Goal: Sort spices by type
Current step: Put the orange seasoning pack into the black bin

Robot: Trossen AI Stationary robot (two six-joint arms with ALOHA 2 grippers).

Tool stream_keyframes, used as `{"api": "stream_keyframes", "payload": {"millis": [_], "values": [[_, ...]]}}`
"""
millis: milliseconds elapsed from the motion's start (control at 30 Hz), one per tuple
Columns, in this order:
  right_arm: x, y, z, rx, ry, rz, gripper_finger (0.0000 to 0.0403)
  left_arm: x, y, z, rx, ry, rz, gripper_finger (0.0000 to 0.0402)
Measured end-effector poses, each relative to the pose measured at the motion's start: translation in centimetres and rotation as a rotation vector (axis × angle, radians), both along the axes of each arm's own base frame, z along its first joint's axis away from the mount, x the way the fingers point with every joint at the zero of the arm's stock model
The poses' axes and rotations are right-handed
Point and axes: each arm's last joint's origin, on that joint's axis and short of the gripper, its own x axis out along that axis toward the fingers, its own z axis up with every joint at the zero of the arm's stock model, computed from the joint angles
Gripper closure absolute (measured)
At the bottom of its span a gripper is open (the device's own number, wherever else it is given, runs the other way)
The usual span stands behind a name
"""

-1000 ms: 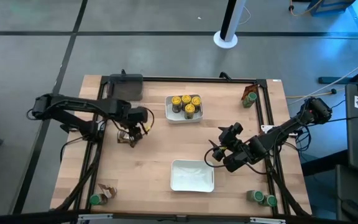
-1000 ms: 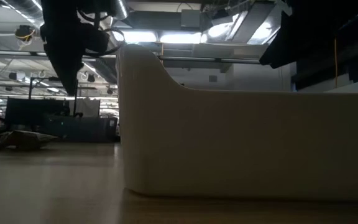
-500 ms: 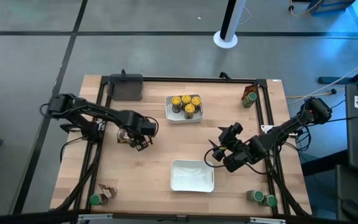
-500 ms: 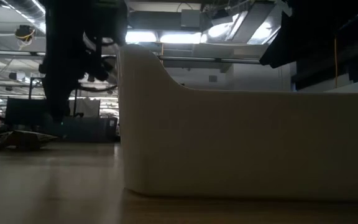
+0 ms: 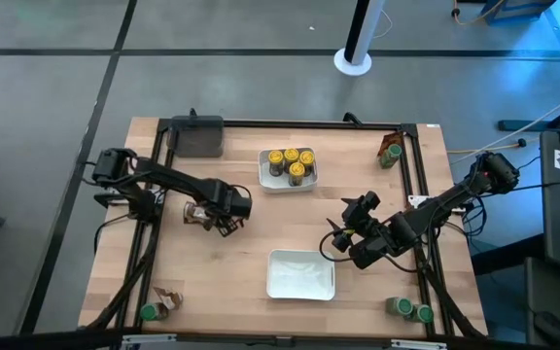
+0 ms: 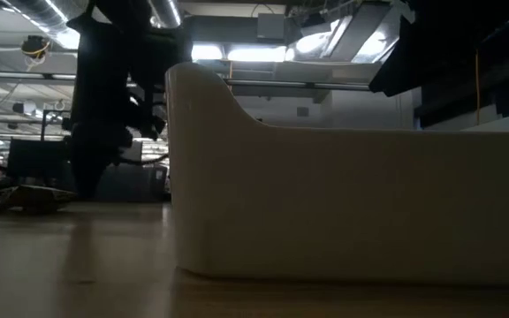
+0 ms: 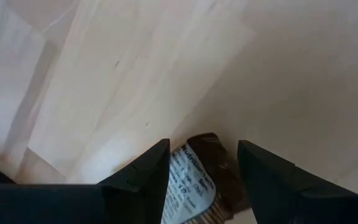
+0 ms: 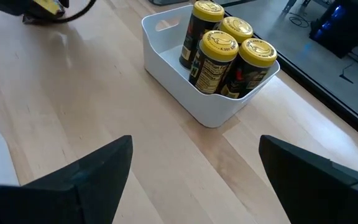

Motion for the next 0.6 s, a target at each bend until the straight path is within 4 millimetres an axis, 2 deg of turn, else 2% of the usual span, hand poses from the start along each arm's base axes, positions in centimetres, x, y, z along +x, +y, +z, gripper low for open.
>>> {"api": "stream_keyframes", "payload": {"millis": [400, 500, 600], "values": [[0.0, 0.0, 0.0, 0.000, 0.000, 0.000, 0.0054, 0.6, 0.0, -2.5, 0.021, 0.103, 0.007, 0.0231], [0.0, 0.0, 0.0, 0.000, 0.000, 0.000, 0.0054, 0.5, 0.0, -2.5, 0.019, 0.105, 0.004, 0.0249], [0.0, 0.0, 0.0, 0.000, 0.000, 0.000, 0.0054, 0.6, 0.0, -2.6, 0.012, 0.104, -0.004, 0.0284]]}}
